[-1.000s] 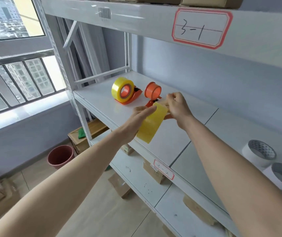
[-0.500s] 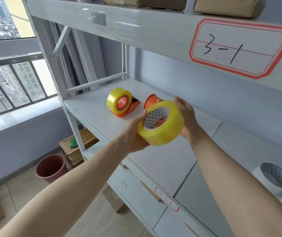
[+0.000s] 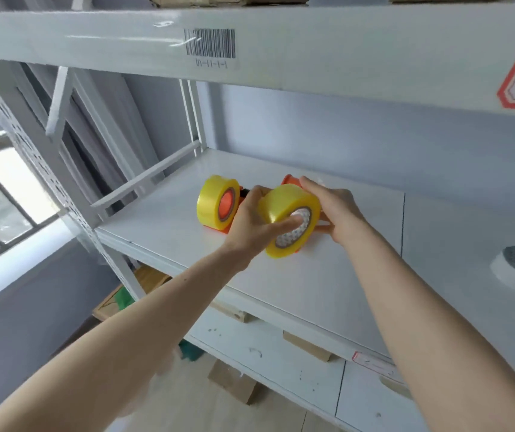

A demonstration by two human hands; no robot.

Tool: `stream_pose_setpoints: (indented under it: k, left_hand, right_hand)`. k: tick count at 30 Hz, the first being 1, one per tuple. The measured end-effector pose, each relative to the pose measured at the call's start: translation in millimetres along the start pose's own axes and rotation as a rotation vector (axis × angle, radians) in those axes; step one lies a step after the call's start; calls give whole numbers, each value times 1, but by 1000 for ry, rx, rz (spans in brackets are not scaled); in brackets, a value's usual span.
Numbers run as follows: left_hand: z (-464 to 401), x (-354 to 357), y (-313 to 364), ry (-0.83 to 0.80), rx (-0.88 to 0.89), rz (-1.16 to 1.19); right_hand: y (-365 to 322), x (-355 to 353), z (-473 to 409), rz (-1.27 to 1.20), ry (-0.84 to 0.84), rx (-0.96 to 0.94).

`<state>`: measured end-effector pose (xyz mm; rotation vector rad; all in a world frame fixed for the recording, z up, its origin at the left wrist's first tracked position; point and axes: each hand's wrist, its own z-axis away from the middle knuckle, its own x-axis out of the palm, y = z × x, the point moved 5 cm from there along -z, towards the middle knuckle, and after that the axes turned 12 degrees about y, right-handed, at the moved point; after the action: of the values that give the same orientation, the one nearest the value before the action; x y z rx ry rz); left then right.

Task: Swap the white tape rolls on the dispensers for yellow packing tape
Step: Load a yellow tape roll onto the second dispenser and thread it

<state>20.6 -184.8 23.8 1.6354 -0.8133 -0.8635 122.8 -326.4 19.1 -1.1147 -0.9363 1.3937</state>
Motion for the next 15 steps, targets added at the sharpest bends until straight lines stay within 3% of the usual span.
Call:
stream_pose_setpoints:
  k: [5,9,15]
  left_hand:
    - [-5,-4,-4,1,69,-111]
    - [-5,6,-15,-39,-75,16]
    - [0,34,-20,-159,-160,130]
  right_hand:
    - [-2,-2,1,31,229,-99]
    - [2,-11,-8,158,327,-165]
    - [26,-30,-43,107,387,-52]
